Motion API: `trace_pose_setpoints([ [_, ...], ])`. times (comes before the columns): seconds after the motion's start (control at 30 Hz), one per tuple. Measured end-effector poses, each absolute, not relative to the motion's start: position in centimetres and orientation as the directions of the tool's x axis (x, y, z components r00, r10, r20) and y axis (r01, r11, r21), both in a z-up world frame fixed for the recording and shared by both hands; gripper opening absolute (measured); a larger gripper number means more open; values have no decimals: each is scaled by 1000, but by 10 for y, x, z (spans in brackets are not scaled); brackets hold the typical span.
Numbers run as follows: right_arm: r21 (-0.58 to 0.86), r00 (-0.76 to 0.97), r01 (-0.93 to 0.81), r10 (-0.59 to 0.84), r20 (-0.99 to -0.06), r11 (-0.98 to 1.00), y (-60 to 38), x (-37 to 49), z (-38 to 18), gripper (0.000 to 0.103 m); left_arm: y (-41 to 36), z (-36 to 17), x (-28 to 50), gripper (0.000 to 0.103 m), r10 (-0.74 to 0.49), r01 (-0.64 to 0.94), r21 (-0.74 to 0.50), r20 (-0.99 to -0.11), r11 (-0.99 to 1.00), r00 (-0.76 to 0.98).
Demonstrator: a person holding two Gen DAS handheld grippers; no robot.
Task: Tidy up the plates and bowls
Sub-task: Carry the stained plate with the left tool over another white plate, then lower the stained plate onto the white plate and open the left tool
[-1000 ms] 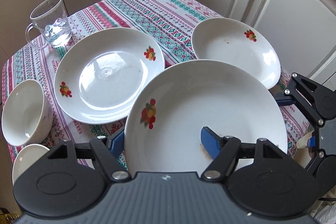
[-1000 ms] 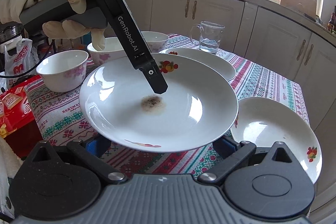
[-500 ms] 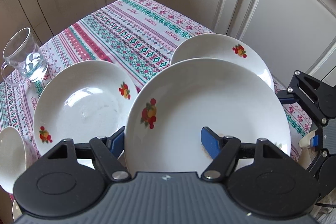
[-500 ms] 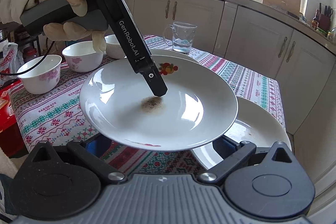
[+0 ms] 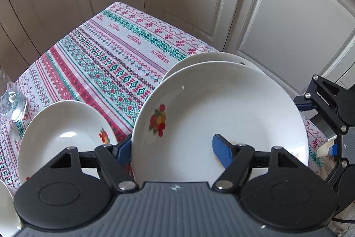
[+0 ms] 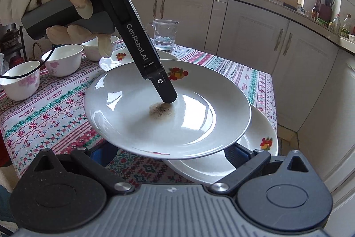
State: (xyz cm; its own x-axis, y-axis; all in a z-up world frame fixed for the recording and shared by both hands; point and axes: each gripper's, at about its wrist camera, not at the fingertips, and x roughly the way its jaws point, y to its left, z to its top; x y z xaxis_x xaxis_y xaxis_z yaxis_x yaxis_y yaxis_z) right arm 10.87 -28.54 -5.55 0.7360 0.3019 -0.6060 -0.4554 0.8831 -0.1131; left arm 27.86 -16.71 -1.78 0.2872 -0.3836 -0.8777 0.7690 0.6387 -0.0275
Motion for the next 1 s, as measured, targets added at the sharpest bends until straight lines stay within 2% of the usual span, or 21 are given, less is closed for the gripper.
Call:
trace_pose_setpoints([
  [0.5, -89, 742, -389, 254, -620, 917, -310, 114, -62, 103, -204, -32, 291, 75, -397, 805, -42, -884, 592, 246],
  [1.0, -45, 732, -346, 240, -637, 937, -321, 118, -55, 103, -230, -40, 290, 74, -378, 846, 28, -886, 532, 267],
])
